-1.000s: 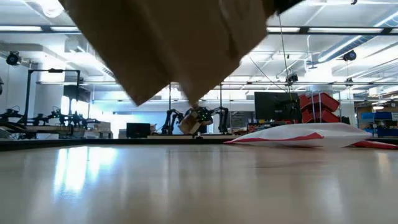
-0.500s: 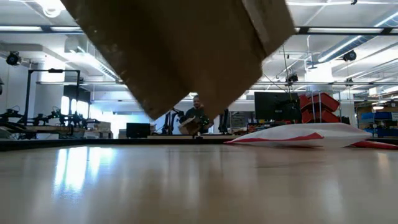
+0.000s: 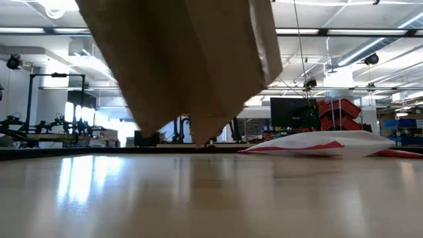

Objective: Unpack boxes
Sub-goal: Break down the cardboard box

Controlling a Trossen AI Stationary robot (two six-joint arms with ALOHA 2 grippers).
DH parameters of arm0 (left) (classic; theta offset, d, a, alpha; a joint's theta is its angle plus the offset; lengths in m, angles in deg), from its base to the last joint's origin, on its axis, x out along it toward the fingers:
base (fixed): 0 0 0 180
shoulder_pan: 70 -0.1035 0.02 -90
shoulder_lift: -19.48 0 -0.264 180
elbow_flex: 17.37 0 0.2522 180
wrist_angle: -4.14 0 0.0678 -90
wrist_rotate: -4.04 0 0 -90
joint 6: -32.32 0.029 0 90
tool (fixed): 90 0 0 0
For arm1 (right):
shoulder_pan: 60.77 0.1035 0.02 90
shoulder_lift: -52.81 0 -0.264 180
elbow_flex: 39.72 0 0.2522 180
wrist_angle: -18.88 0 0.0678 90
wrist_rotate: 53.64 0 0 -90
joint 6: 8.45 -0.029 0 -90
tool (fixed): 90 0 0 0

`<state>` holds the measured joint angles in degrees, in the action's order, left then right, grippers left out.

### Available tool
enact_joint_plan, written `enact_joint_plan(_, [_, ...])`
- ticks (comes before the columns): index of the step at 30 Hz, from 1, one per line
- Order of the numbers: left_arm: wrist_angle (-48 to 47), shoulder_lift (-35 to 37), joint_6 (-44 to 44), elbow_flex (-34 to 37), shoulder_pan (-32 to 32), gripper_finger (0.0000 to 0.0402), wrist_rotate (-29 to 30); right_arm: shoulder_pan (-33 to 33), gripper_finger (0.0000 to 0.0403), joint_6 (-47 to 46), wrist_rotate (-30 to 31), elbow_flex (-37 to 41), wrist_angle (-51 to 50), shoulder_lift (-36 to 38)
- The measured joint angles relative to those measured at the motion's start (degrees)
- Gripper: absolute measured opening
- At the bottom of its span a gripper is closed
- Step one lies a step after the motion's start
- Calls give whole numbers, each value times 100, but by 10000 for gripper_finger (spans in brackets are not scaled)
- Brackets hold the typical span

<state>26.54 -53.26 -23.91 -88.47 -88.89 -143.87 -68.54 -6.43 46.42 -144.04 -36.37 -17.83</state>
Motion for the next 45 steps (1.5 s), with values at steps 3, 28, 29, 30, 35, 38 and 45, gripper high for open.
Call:
enact_joint_plan(3, [740, 79, -423, 0, -2, 0, -4, -36, 204, 110, 192, 2, -27, 57])
enact_joint_plan(28, [2124, 736, -625, -15, -66, 0, 311, -588, 203, -702, -1229, 1438, 1031, 567])
enact_joint_plan(29, [2126, 742, -626, -15, -66, 0, 301, -588, 203, -765, -1330, 1438, 1099, 572])
enact_joint_plan(30, [2127, 742, -628, -15, -72, 1, 291, -588, 203, -837, -1446, 1439, 1142, 585])
enact_joint_plan(35, [2093, 738, -621, -15, -207, 13, 286, -578, 203, -1202, -1961, 1445, 1177, 736])
enact_joint_plan(38, [2081, 734, -618, -15, -395, 20, 286, -540, 203, -1500, -2252, 1445, 1166, 877])
enact_joint_plan(45, [1888, 716, -542, 0, -1030, 31, 381, -250, 203, -2158, -2552, 1445, 1150, 1316])
